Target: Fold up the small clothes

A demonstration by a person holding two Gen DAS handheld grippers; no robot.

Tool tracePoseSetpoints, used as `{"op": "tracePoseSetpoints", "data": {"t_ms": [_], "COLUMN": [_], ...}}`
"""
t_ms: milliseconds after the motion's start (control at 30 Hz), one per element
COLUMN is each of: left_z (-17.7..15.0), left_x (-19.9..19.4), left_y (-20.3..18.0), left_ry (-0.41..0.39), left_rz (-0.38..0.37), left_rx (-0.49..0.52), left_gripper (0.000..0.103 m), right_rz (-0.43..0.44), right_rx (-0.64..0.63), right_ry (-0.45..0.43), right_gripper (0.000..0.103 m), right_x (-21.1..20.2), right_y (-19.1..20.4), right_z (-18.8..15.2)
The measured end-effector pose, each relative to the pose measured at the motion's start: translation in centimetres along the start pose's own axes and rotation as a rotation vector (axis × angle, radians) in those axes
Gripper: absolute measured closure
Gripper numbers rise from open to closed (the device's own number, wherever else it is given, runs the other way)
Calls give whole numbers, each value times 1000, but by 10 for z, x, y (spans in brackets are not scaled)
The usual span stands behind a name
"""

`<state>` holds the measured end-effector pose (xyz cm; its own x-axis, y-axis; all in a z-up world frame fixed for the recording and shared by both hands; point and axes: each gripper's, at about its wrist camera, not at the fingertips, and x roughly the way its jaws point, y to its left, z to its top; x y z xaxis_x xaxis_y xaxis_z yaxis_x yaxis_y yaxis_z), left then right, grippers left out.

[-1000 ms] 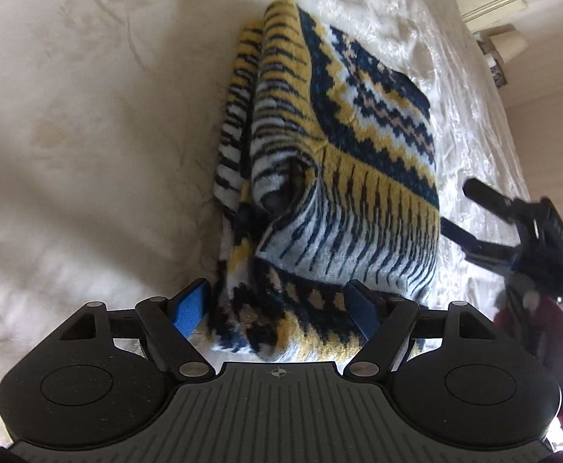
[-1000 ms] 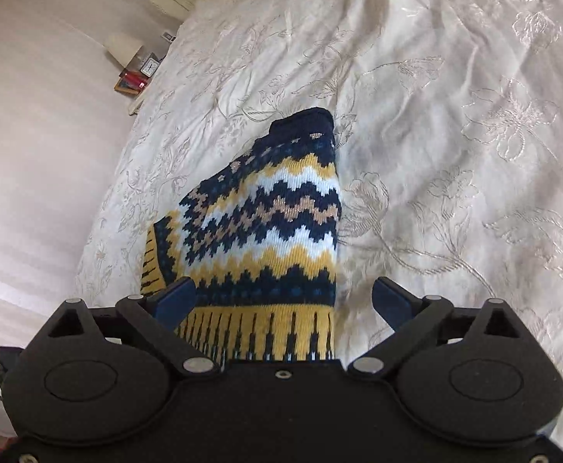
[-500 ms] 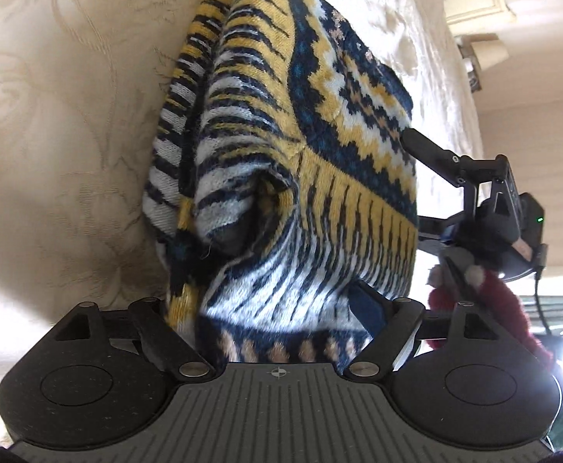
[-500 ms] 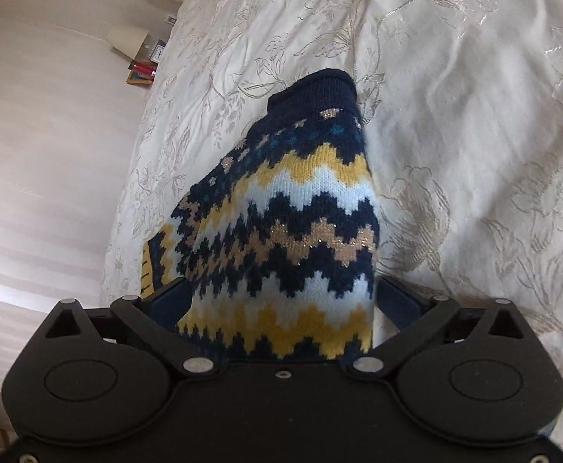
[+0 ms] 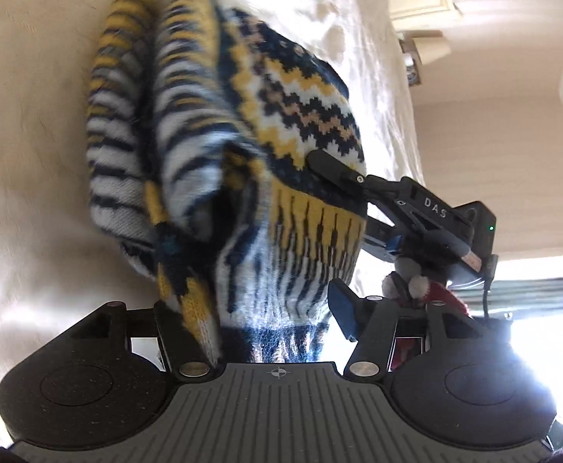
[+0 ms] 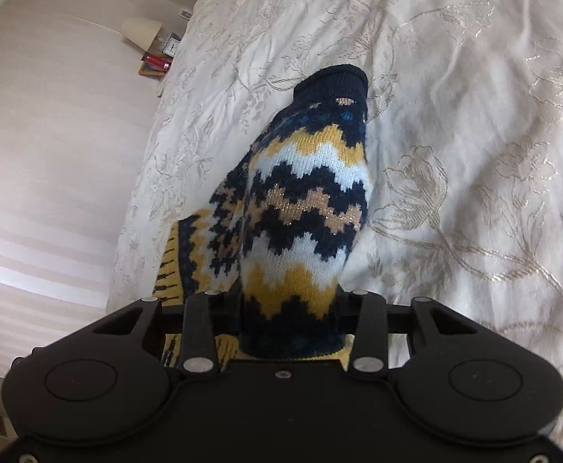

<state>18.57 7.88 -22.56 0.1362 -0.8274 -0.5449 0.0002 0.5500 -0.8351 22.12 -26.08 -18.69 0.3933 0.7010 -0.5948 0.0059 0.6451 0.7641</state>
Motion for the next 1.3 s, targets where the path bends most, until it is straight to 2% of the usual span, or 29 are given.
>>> {"op": "tracePoseSetpoints", "data": {"t_ms": [200,367,433,567,633,700,767,833,900,1067,1167,1300], "left_z": [-73,-145,-166,-195,-201,-207,-210,-214,-220,-220,-206,-182], "left_x": [6,24,31,32,26,20,15,6,-2,-8,-6,1], "left_y": [-31,-40,-40,-34,-35,-46,-60,-76,-91,-125,-131,-141], "left_ry": [56,81,74,9,-41,-92,-130,-173,-229,-359,-382,-387], "left_rz": [-11,21,82,283,321,386,454,504,536,558,553,592], "left_rx": [35,11,13,46,38,56,88,114,138,170,167,198], "left_gripper": [47,47,47,46,45,45,44,43,33,25,23,23], "right_rz": [-27,-71,-92,-177,-186,-171,-152,-144,-135,-120,-118,-124], "right_rx": [-47,-77,-60,-69,-76,-72,-88,-103,-118,-150,-158,-150], "right_ry": [45,112,134,141,127,104,82,64,44,0,-20,-38], "right_gripper": [54,52,49,29,28,17,11,10,0,0,0,0], "right_x": [-49,-92,-103,-114,-119,-128,-136,-144,-153,-167,-176,-187], "right_y": [14,2,-8,-25,-29,-30,-30,-29,-27,-22,-23,-26], "right_z": [-41,-90,-108,-132,-137,-141,-145,-148,-153,-161,-164,-166]}}
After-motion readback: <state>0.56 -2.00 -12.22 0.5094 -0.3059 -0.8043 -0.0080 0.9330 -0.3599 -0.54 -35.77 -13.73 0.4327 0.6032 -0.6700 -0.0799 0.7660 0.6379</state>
